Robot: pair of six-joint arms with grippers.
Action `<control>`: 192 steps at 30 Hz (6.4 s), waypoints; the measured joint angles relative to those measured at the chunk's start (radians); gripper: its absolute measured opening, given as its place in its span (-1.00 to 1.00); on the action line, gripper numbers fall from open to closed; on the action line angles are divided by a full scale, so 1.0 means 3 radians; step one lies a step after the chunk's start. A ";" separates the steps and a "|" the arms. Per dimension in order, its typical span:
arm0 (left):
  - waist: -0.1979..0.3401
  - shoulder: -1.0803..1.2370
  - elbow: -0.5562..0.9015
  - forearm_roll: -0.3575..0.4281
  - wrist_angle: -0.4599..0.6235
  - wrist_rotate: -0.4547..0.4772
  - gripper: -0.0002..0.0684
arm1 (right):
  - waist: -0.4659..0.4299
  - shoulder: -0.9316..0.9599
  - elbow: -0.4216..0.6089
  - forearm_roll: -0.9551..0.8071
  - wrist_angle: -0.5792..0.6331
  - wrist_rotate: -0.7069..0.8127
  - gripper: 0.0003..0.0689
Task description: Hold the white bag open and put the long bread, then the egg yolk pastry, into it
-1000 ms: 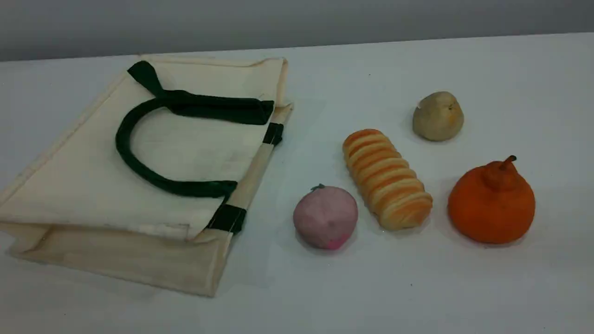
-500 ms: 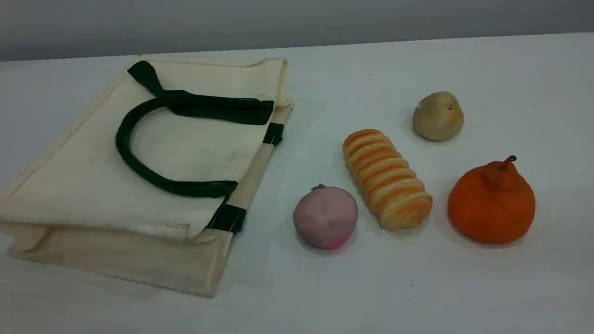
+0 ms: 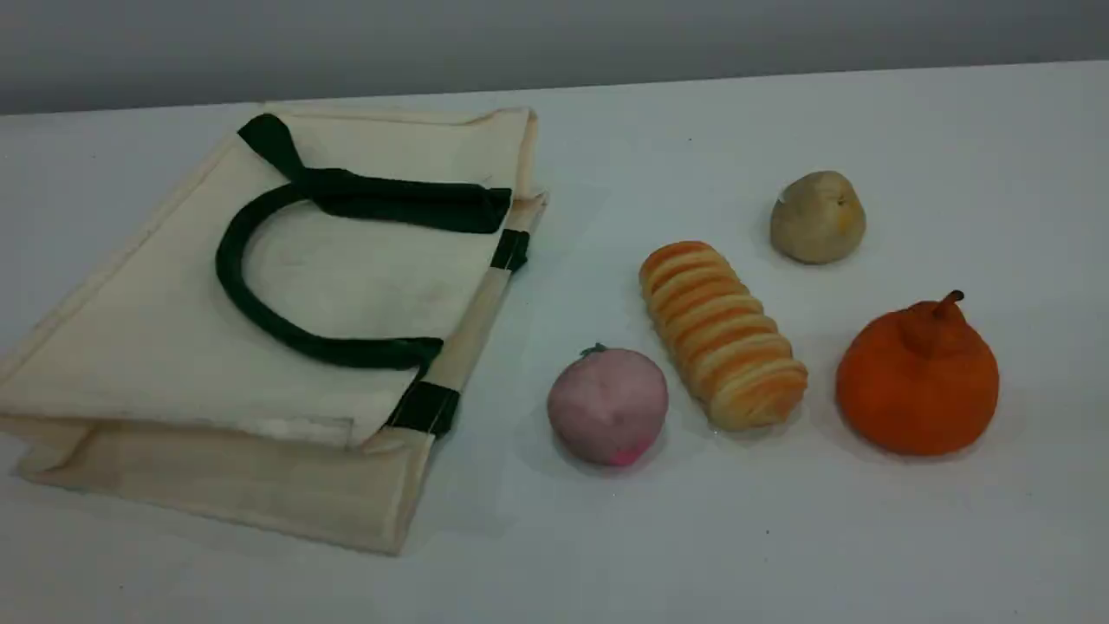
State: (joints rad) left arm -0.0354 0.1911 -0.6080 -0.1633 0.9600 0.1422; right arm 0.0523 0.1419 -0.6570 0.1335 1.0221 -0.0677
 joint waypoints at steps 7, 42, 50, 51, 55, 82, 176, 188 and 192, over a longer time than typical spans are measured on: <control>-0.0005 0.0806 -0.0477 0.0014 -0.0236 -0.0110 0.48 | 0.0000 0.0706 -0.0671 0.0006 -0.0185 0.0023 0.58; -0.0005 0.4631 -0.2107 0.0050 -0.0580 -0.0054 0.48 | -0.0009 0.3106 -0.1237 -0.0064 -0.0656 0.0020 0.58; -0.0005 0.5119 -0.2107 0.0028 -0.0754 -0.0054 0.48 | -0.0009 0.3321 -0.1237 -0.0068 -0.0860 0.0020 0.58; -0.0005 0.5177 -0.2107 0.0025 -0.0766 -0.0054 0.48 | -0.0009 0.3354 -0.1237 -0.0068 -0.0873 0.0020 0.58; -0.0028 0.5371 -0.2107 0.0028 -0.0790 -0.0054 0.48 | -0.0009 0.3488 -0.1237 -0.0068 -0.0888 0.0020 0.58; -0.0229 0.6265 -0.2107 0.0100 -0.1275 -0.0078 0.48 | -0.0009 0.3634 -0.1237 -0.0068 -0.0885 0.0020 0.58; -0.0224 0.4936 -0.4294 -0.0928 0.0872 0.2101 -0.77 | 0.0649 0.4889 -0.1224 0.0594 -0.0802 -0.0568 0.58; -0.0224 0.4936 -0.4292 -0.0941 0.0872 0.2015 -0.77 | 0.1111 0.5538 -0.1224 0.0614 -0.1417 -0.0493 0.58; -0.0224 0.4936 -0.4292 -0.0952 0.0872 0.2015 -0.77 | 0.1227 0.5719 -0.1227 0.0617 -0.1712 -0.0496 0.58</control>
State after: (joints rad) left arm -0.1027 1.6720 -1.8956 -0.4490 1.2216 0.7467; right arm 0.4204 1.8575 -1.0253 0.3187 0.5085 -0.2166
